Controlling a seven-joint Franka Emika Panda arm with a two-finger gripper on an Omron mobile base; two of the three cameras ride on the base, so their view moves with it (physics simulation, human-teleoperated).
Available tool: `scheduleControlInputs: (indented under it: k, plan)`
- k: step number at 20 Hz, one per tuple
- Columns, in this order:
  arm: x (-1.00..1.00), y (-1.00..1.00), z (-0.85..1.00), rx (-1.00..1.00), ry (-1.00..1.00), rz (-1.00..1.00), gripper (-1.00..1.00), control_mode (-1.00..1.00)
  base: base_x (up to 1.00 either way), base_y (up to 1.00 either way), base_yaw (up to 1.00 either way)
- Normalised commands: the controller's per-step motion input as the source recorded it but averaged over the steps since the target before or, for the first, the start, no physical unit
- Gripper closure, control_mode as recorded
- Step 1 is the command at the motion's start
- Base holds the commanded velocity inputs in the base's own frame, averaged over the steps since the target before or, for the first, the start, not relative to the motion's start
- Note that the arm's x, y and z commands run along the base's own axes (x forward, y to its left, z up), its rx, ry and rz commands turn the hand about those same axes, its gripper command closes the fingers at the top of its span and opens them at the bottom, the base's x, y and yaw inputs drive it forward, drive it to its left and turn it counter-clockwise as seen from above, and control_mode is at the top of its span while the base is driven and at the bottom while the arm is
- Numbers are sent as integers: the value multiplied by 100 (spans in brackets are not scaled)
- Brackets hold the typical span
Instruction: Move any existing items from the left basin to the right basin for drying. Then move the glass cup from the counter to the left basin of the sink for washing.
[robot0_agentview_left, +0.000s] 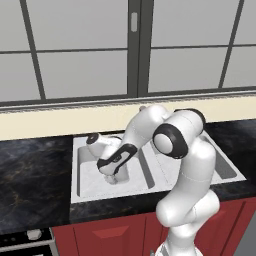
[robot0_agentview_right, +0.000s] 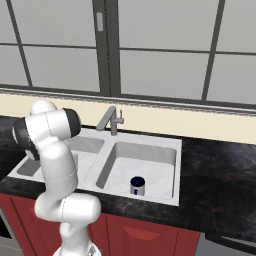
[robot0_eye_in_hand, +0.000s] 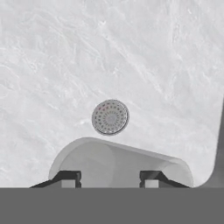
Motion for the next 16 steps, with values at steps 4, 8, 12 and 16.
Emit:
scheduleControlInputs:
  k: [4,8,12,16]
  plan:
    - [0,-1,1,3,0,4,-100,-100,0,0,0]
    - [0,-2,8,5,0,4,-100,-100,0,0,0]
    - [-8,0,43,8,-1,1,-100,-100,0,0,0]
    - [-9,0,87,7,0,0,-100,-100,0,0,0]
